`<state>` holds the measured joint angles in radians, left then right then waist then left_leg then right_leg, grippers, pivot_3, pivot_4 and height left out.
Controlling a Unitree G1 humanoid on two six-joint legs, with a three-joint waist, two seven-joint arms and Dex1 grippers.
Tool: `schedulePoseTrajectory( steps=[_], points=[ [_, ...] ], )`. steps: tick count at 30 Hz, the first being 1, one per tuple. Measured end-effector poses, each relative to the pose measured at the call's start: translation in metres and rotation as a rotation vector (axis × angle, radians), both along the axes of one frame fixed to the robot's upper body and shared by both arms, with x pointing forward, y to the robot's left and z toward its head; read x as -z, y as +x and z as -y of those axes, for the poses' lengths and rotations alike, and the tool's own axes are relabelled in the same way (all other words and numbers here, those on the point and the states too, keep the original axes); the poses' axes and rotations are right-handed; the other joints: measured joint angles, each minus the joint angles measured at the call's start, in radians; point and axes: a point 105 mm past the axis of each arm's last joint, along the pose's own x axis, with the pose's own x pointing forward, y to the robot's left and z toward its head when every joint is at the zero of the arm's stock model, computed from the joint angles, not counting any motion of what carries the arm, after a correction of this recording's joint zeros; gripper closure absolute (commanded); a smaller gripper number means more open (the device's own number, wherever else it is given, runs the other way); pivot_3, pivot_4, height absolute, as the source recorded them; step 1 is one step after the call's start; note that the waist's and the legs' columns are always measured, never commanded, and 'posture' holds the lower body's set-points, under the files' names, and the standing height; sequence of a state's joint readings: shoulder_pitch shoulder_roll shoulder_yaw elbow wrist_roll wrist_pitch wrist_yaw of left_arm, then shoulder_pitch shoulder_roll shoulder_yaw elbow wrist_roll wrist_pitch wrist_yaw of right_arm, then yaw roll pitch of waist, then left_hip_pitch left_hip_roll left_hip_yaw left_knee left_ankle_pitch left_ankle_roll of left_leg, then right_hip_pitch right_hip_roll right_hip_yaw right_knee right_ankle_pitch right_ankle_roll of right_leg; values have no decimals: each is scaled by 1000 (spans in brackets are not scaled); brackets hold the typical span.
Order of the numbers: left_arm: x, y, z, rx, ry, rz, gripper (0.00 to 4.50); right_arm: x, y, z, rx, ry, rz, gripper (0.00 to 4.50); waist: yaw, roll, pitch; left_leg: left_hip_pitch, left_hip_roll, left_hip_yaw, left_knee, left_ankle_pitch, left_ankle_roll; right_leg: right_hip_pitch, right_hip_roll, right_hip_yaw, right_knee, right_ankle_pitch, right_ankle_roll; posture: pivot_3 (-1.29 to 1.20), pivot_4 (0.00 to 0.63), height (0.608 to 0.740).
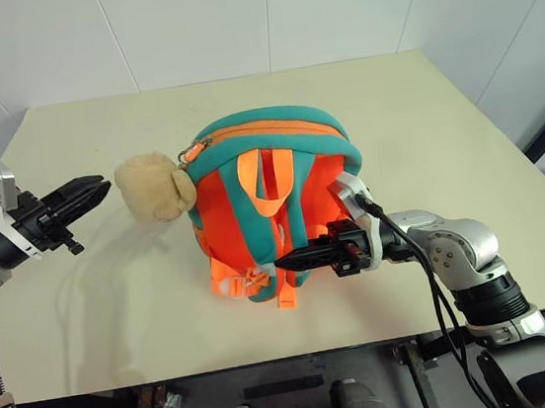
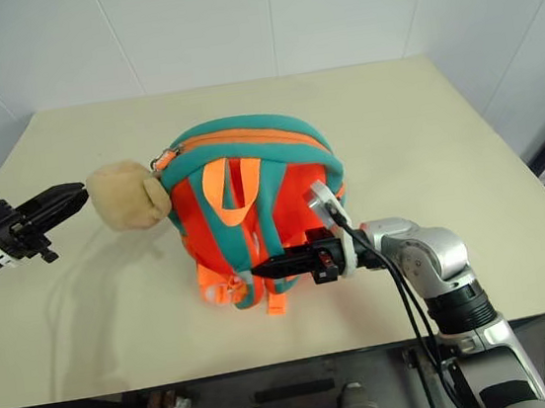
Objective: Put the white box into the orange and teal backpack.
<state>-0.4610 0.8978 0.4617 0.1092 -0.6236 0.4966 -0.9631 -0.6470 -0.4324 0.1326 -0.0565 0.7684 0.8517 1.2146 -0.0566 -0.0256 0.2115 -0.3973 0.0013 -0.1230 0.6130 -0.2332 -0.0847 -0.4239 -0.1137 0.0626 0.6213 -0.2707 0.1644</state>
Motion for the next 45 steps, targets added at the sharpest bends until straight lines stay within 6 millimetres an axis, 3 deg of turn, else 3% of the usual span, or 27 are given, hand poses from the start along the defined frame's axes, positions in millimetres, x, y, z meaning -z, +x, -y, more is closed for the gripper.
schedulePoseTrajectory(
  steps=[6, 11, 20, 29, 34, 37, 41, 45],
  points=[
    [-16, -9, -1, -10, 7, -24, 1532, 1, 0, 1, -3, 1, -7, 4500, -1, 0, 0, 0, 0, 0, -1, 0, 0, 0, 0, 0, -1, 0, 0, 0, 150, 740],
    [-14, -26, -4, 39, -11, -80, 17, 3, 1, 1, -10, 2, -18, 4500, 0, 0, 0, 0, 0, 0, -2, 0, 0, 0, 0, 0, -1, -1, -1, 0, 150, 740],
    [-24, -40, 17, 190, -51, -75, 17, 6, 0, 0, -27, -12, -20, 4500, 1, 0, 0, 0, 0, 0, -2, 0, 0, 0, 0, 0, -1, -1, -1, 0, 150, 740],
    [-14, -19, 61, 373, -43, -103, 17, 5, 1, -2, -37, -14, -25, 4500, 0, 0, 0, 0, 0, 0, -2, 0, 0, 0, 0, 0, -2, 0, -1, 0, 150, 740],
    [-3, -10, 67, 401, -25, -126, 17, 5, 1, -2, -36, -16, -25, 4500, 2, 0, 0, 0, 0, 0, -1, 0, 0, 0, 0, 0, -2, 0, -1, 0, 150, 740],
    [4, -5, 70, 402, -13, -132, 561, 4, 0, -3, -35, -19, -17, 4500, 4, 0, 0, 0, 0, 0, -1, 0, 0, 0, 0, 0, -2, 0, -1, 0, 150, 740],
    [3, -7, 68, 411, 13, -126, 1730, 5, -2, -3, -33, -22, -19, 4500, 3, 0, 0, -1, 0, 0, -1, 0, 0, 0, 0, 0, -2, 0, 0, 0, 150, 740],
    [-2, -14, 54, 397, 80, -157, 2672, 7, -3, -3, -26, -27, -24, 4500, -2, 0, 0, -1, 0, 0, -2, 0, 0, 0, 0, 0, -2, 0, -1, 0, 150, 740]
  ],
)
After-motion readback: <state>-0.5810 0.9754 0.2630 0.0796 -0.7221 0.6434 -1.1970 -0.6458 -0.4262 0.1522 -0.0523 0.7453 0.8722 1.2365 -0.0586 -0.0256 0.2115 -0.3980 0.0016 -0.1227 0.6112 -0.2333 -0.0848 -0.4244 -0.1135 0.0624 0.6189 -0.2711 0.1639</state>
